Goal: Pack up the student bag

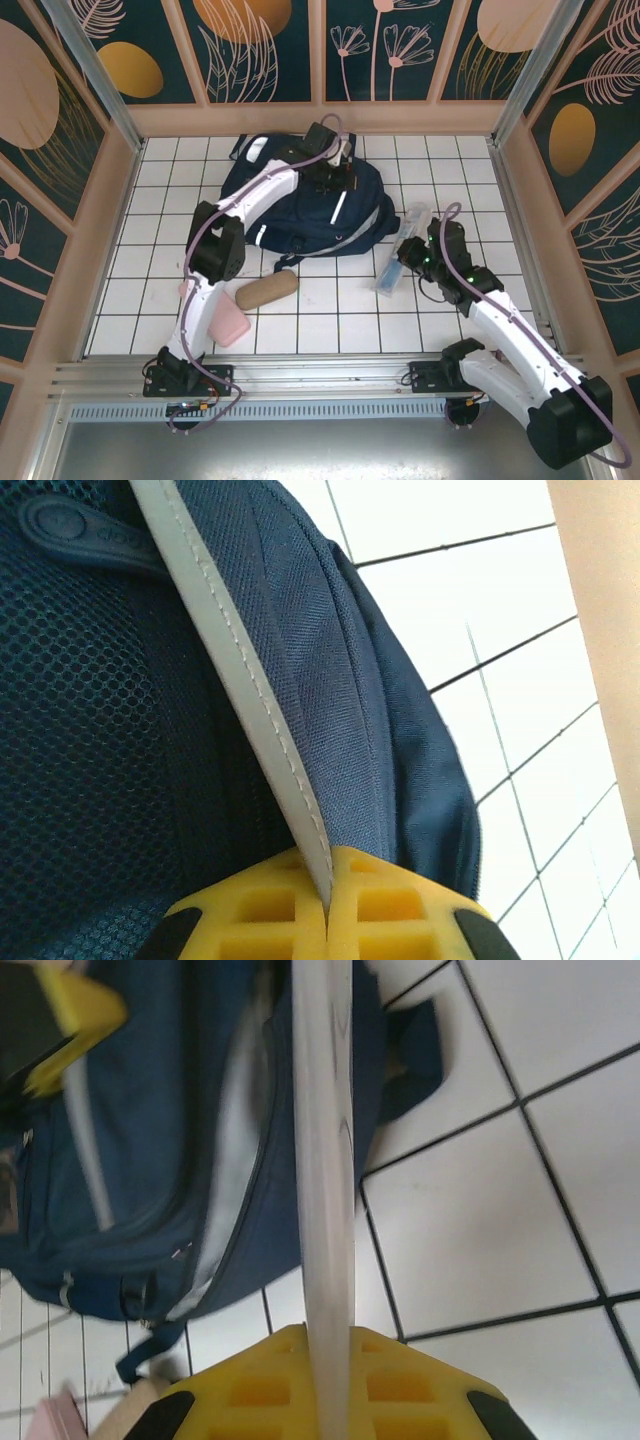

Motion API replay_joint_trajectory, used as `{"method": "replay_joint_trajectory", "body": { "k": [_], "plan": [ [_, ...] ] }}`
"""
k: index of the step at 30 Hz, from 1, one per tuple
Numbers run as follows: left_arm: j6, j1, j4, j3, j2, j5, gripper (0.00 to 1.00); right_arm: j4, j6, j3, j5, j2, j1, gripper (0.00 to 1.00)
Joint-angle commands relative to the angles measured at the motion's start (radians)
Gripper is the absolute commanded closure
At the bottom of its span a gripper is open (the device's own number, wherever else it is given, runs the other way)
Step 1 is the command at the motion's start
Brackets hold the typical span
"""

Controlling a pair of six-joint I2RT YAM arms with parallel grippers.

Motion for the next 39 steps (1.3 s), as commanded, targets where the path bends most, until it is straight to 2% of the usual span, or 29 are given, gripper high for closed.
{"method": "replay_joint_trajectory", "body": {
  "k": [1,7,14,22,34,37,39],
  "plan": [
    [0.034,0.007,-0.039,0.076,-0.146,0.080,1.00,0.071,0.002,0.043,-0.050,0.035,-0.074,1.00],
    [0.019,0.033,-0.026,0.081,-0.214,0.168,1.00,0.271,0.099,0.056,-0.184,0.138,-0.194,1.00],
    [-0.014,0.094,0.030,0.058,-0.271,0.286,1.00,0.510,0.154,0.147,-0.324,0.357,-0.200,1.00],
    [-0.063,0.116,0.101,0.037,-0.281,0.396,1.00,0.698,0.265,0.320,-0.433,0.669,-0.120,1.00],
    [-0.127,0.162,0.185,-0.045,-0.335,0.444,1.00,0.957,0.425,0.592,-0.416,1.079,0.049,1.00],
    [-0.135,0.168,0.201,-0.071,-0.345,0.447,1.00,0.976,0.471,0.696,-0.421,1.195,0.093,0.93],
    [-0.137,0.173,0.203,-0.079,-0.346,0.455,1.00,0.971,0.486,0.778,-0.427,1.262,0.121,0.85]
  ]
}}
